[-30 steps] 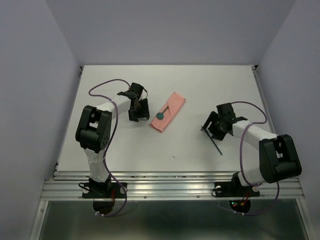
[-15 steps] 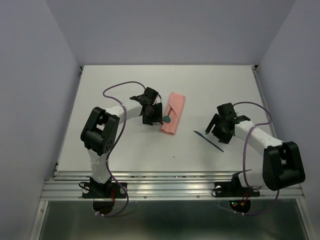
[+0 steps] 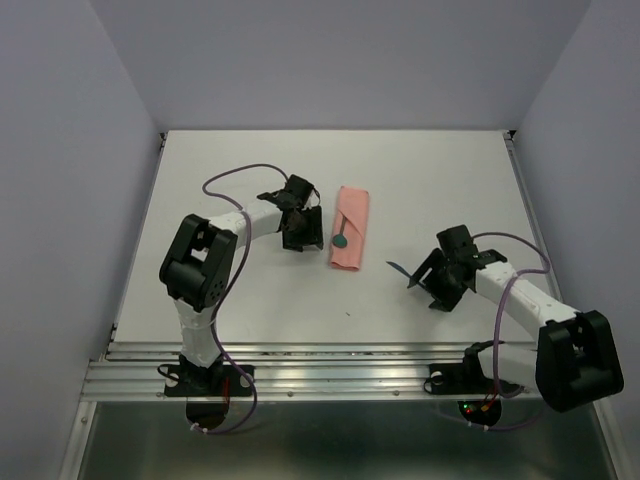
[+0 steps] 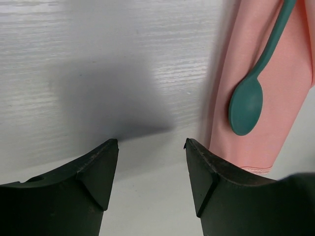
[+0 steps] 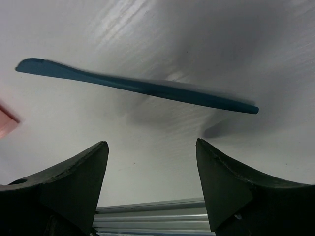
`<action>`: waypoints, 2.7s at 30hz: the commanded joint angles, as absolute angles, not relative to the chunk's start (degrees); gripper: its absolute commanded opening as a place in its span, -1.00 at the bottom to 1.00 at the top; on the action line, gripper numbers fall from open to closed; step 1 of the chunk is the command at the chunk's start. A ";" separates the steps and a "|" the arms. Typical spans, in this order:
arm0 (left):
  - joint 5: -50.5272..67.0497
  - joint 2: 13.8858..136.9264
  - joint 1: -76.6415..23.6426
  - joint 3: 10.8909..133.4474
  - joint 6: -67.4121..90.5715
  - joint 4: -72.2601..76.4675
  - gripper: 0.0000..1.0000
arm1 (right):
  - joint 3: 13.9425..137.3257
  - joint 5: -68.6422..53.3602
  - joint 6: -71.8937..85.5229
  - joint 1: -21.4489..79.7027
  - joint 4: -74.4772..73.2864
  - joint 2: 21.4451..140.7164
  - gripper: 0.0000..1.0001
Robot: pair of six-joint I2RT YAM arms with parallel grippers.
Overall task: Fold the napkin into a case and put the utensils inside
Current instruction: Pick up the knife from the center of the board.
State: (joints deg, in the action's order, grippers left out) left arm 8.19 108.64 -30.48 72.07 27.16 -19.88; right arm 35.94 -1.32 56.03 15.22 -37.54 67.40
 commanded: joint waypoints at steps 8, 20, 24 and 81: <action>5.45 103.45 -26.98 68.99 26.46 -20.21 0.36 | 40.07 9.83 60.48 17.05 -31.20 77.50 0.55; 3.60 100.72 -26.63 67.50 26.45 -20.57 0.36 | 57.73 17.58 46.42 17.05 -27.07 100.17 0.53; 2.99 100.37 -26.54 66.89 26.63 -20.65 0.36 | 61.78 14.77 37.47 17.05 -25.84 102.21 0.42; 6.15 106.51 -27.16 70.84 26.81 -19.95 0.36 | 57.21 5.28 22.40 30.15 -28.91 87.63 -0.99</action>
